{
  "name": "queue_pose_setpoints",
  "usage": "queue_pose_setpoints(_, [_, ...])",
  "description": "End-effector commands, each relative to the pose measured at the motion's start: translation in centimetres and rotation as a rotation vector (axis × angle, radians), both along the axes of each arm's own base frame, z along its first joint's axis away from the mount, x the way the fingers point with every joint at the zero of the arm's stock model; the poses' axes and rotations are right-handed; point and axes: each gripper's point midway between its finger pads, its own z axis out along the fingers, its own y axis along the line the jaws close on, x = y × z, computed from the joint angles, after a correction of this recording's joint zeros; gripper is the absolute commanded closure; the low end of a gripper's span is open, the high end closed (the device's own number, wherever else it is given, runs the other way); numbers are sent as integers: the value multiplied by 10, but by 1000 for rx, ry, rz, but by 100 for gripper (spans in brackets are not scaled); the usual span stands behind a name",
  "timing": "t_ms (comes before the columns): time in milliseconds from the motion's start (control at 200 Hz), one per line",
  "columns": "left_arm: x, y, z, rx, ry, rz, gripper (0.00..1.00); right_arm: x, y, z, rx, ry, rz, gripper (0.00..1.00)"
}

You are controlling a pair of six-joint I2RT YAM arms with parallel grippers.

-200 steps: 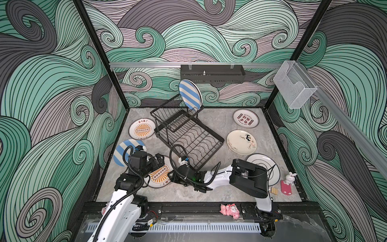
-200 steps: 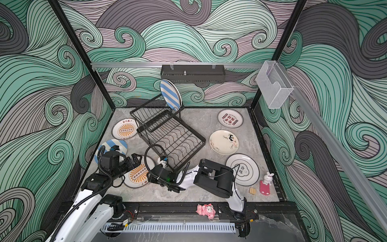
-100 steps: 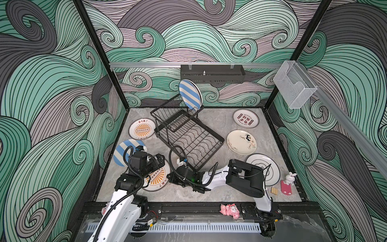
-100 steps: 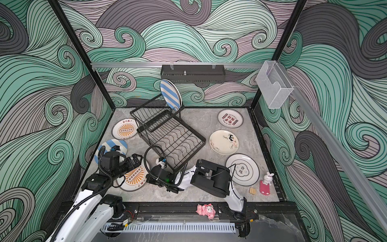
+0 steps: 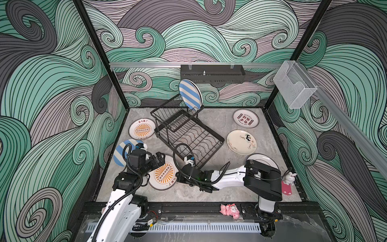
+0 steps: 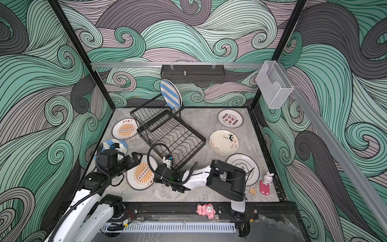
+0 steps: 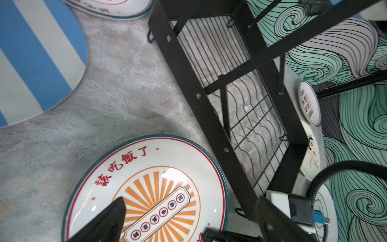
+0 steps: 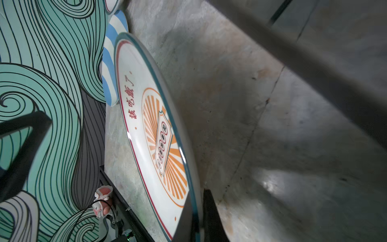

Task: Load the plates into the dish rack
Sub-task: 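Lift the sunburst plate upright and carry it to the rack's far slots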

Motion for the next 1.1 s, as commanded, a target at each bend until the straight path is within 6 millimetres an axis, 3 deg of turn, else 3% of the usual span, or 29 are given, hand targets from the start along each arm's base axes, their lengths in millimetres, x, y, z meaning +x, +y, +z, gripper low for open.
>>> queue_pose_setpoints(0, [1, -12, 24, -10, -21, -91, 1, 12, -20, 26, -68, -140, 1, 100])
queue_pose_setpoints(140, [4, -24, 42, -23, -63, -171, 1, 10, -34, 46, -74, -208, 21, 100])
queue_pose_setpoints(255, [5, -26, 58, 37, -74, -238, 2, 11, -57, 69, -119, -285, 18, 100])
queue_pose_setpoints(575, [26, -39, 83, 62, -125, -338, 2, 36, -152, 158, -288, -481, -27, 100])
queue_pose_setpoints(841, [40, -48, 84, 51, -146, -382, 1, 71, -225, 222, -399, -572, -104, 100])
queue_pose_setpoints(991, [46, -59, 86, 23, -167, -436, 1, 95, -241, 283, -485, -705, -131, 100])
queue_pose_setpoints(1096, [46, -60, 74, 32, -136, -456, 1, 114, -241, 325, -566, -799, -145, 100])
